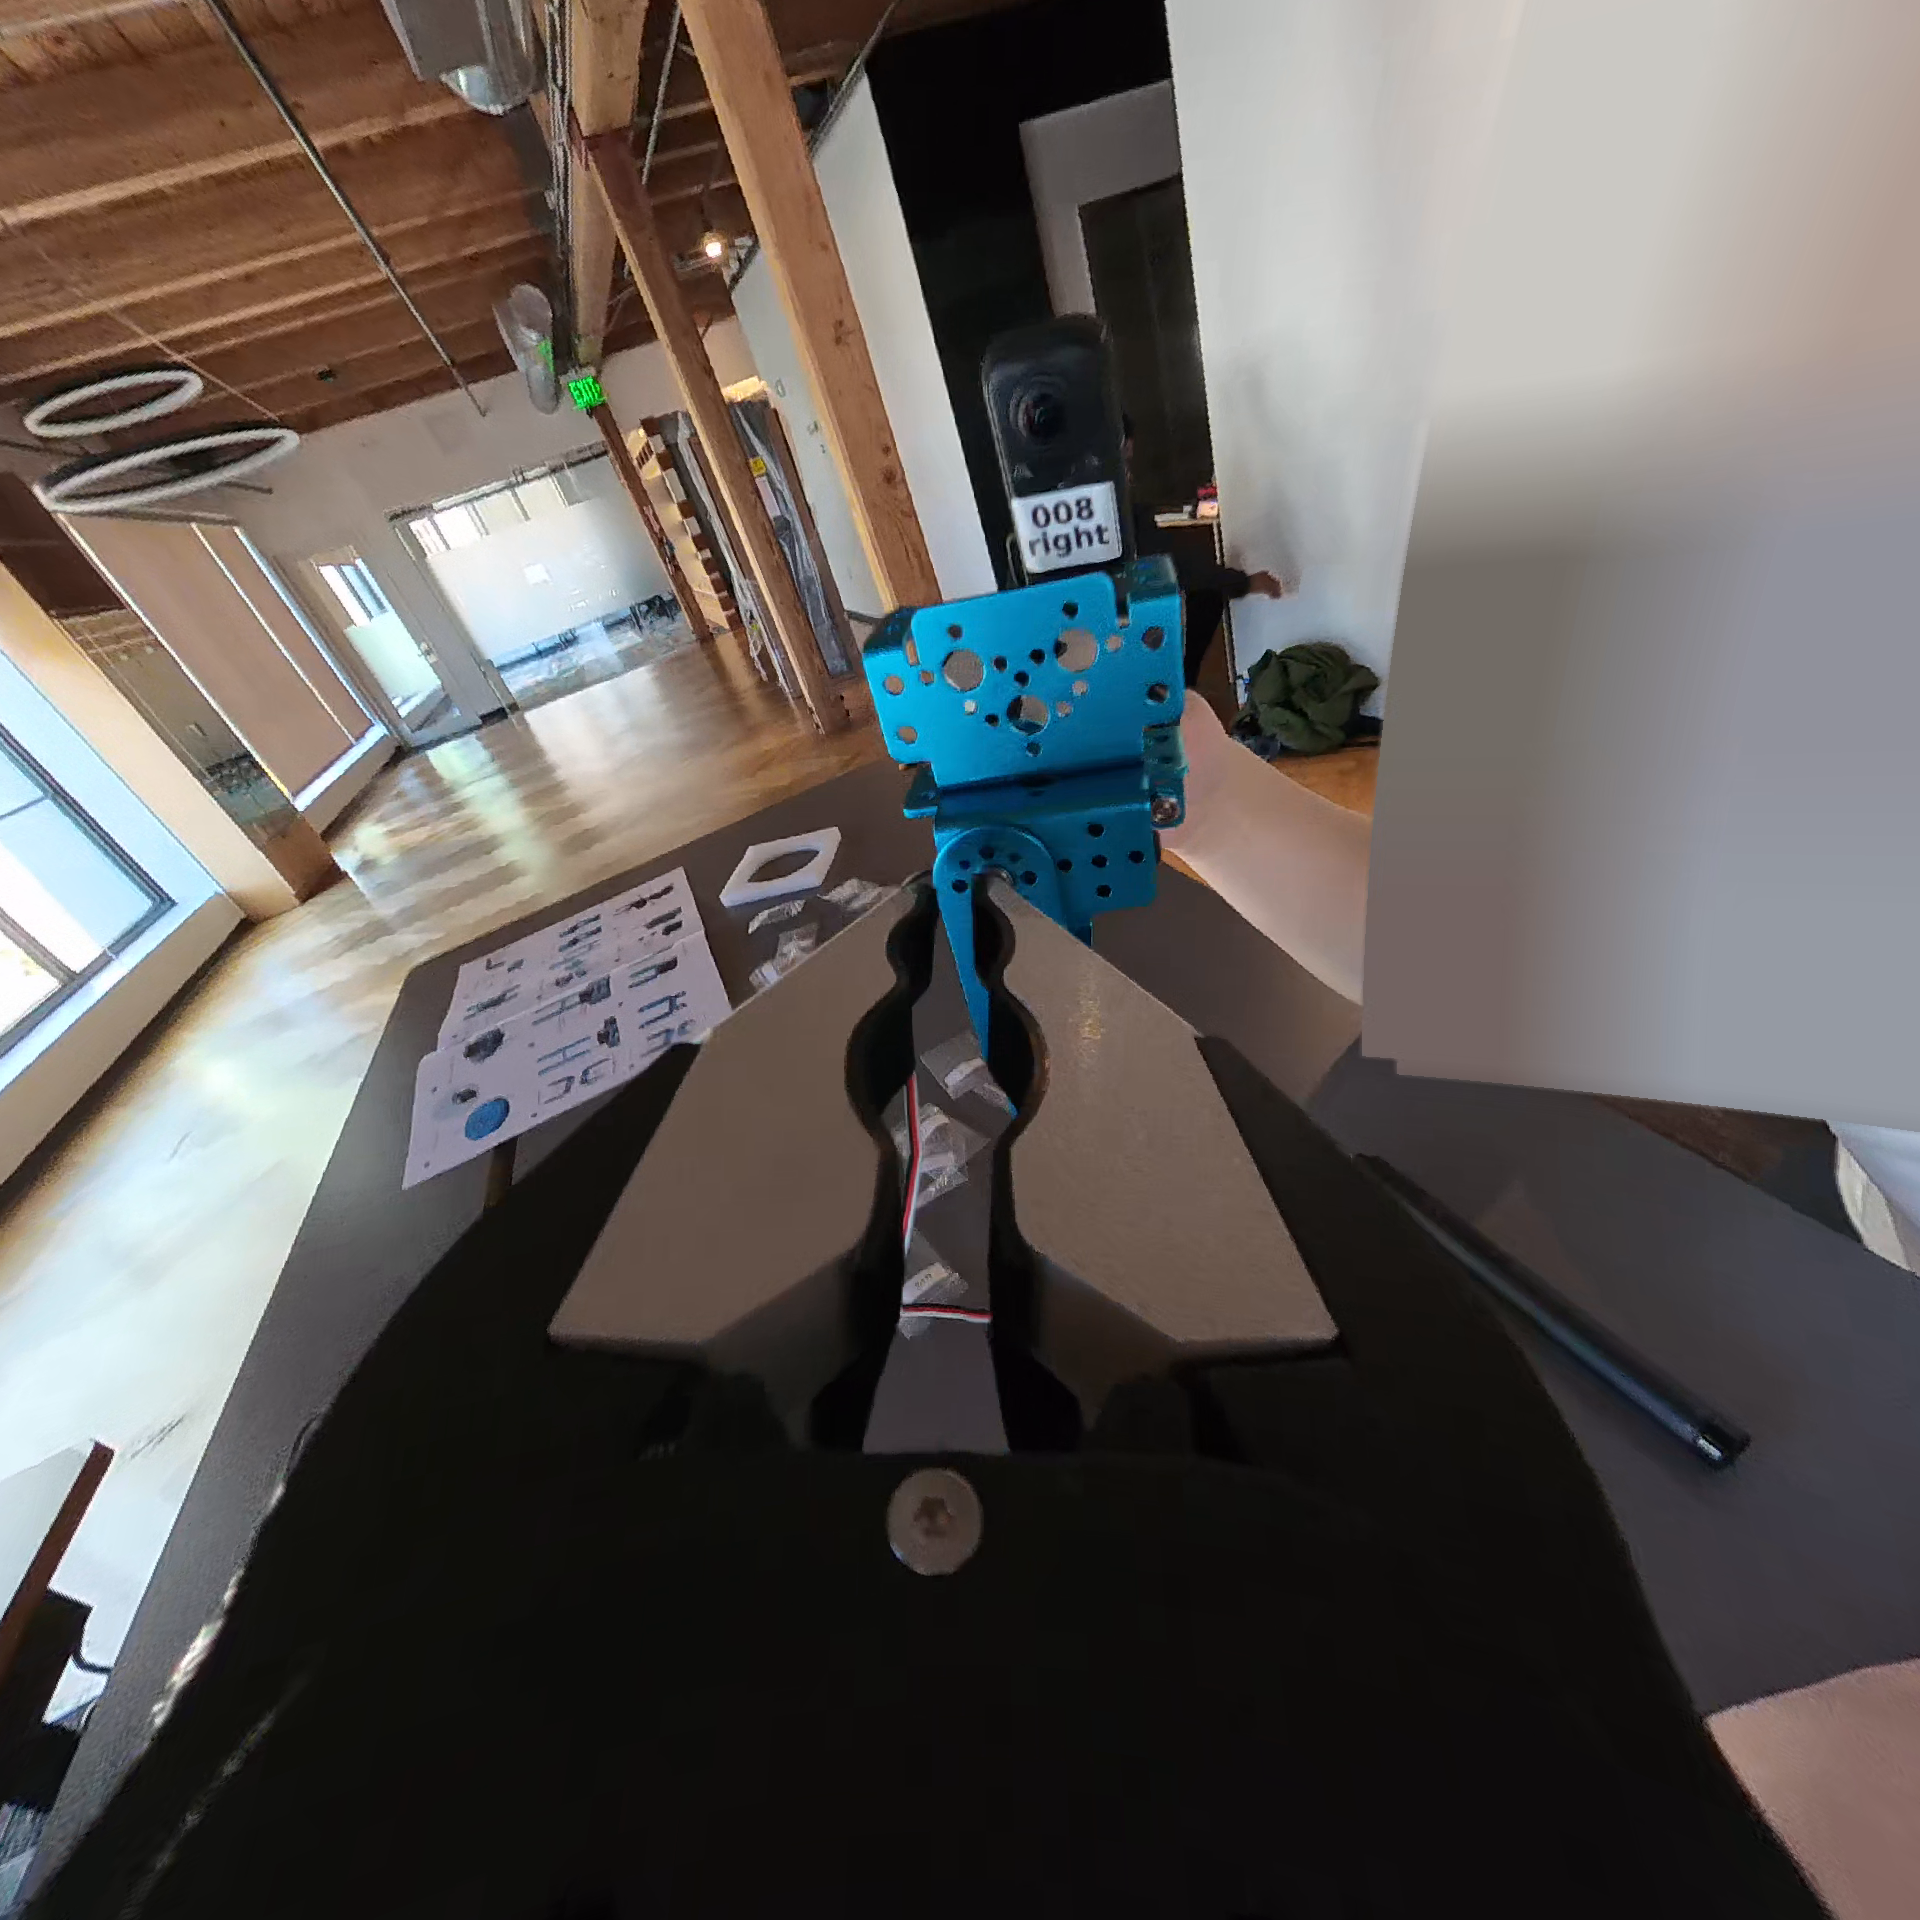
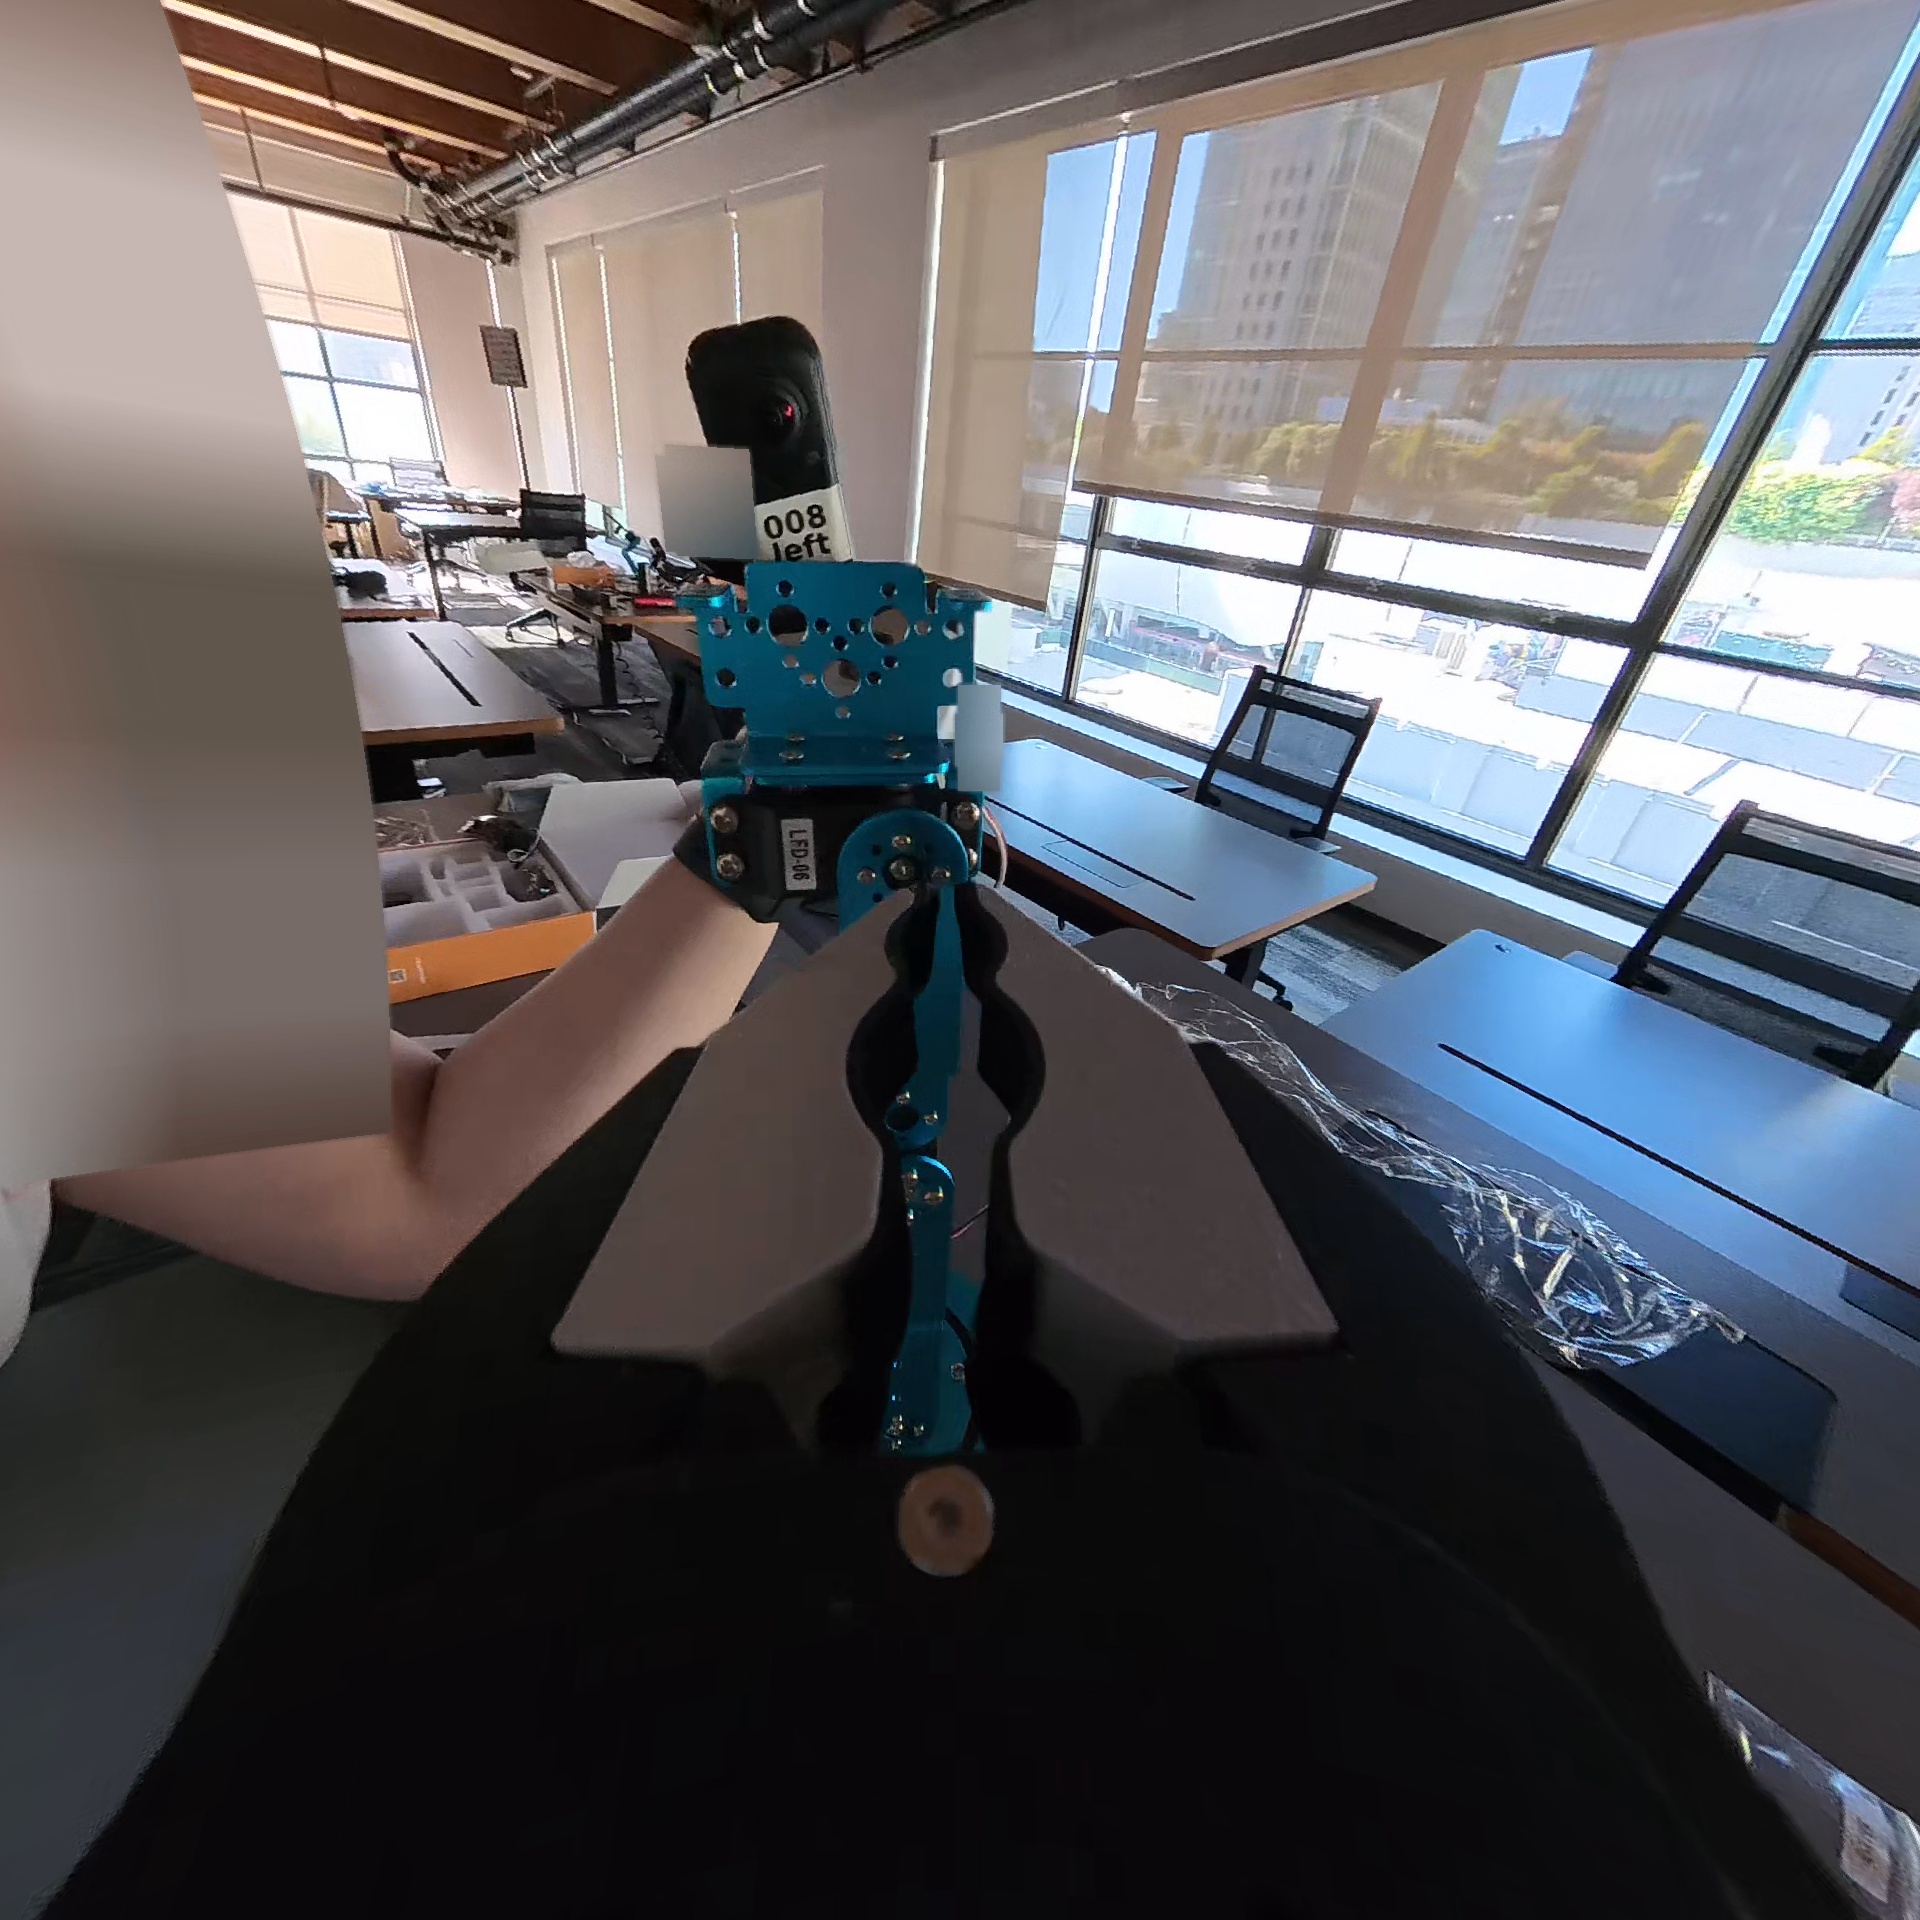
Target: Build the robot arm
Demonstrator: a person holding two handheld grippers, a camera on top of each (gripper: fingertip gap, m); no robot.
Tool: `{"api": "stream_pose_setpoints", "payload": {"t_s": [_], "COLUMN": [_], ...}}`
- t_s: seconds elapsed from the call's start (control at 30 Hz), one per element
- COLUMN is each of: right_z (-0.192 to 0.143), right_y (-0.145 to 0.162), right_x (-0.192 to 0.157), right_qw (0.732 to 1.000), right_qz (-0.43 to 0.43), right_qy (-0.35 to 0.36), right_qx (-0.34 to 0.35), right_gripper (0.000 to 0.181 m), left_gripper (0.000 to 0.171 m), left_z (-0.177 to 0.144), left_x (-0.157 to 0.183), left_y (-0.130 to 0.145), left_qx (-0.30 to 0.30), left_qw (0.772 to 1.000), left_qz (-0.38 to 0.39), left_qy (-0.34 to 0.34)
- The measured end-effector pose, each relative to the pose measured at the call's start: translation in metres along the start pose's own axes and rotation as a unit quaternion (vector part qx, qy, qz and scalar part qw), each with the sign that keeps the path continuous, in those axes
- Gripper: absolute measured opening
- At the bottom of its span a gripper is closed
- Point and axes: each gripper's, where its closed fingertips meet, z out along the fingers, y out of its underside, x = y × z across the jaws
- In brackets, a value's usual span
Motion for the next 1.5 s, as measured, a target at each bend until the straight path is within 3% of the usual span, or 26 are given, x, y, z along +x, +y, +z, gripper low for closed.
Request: {"api": "stream_pose_setpoints", "payload": {"t_s": [0.2,0.43,0.63,0.7,0.93,1.07,1.17,1.27,1.47,1.5], "right_z": [-0.001,0.001,0.001,0.000,-0.002,0.001,0.005,0.006,0.000,-0.003], "right_y": [-0.003,-0.004,-0.003,-0.002,-0.002,-0.002,-0.002,-0.001,0.001,0.001], "right_x": [-0.005,-0.011,-0.007,-0.006,0.000,-0.006,-0.010,-0.014,-0.011,-0.010], "right_qw": [0.999,0.998,0.999,0.998,0.999,1.000,0.999,0.998,0.997,0.996], "right_qz": [0.013,0.013,-0.012,-0.010,-0.030,-0.018,-0.037,-0.059,-0.069,-0.084], "right_qy": [-0.035,-0.062,-0.046,-0.044,-0.007,-0.026,-0.019,0.005,0.022,0.022], "right_qx": [0.014,0.024,0.025,0.032,0.013,0.006,-0.007,-0.035,-0.036,-0.031], "right_gripper": [0.011,0.000,0.000,0.000,0.000,0.000,0.000,0.000,0.001,0.009], "left_gripper": [0.005,0.004,0.008,0.000,0.000,0.000,0.000,0.000,0.000,0.000], "left_z": [0.005,0.007,0.008,0.009,0.014,0.013,0.017,0.026,0.022,0.021], "left_x": [0.002,0.001,-0.005,-0.001,-0.008,-0.010,-0.020,-0.022,-0.022,-0.021], "left_y": [0.003,0.002,0.003,0.003,0.004,0.006,0.013,0.035,0.015,0.015], "left_qx": [-0.007,0.004,0.017,0.017,0.006,0.012,-0.007,-0.068,0.013,0.015], "left_qw": [1.000,1.000,1.000,0.999,0.999,0.998,0.999,0.997,0.999,0.999], "left_qz": [-0.001,0.008,0.005,-0.005,0.008,-0.011,-0.018,0.006,-0.012,-0.016], "left_qy": [0.011,0.016,0.022,0.045,0.046,0.060,0.033,0.025,0.045,0.049]}}
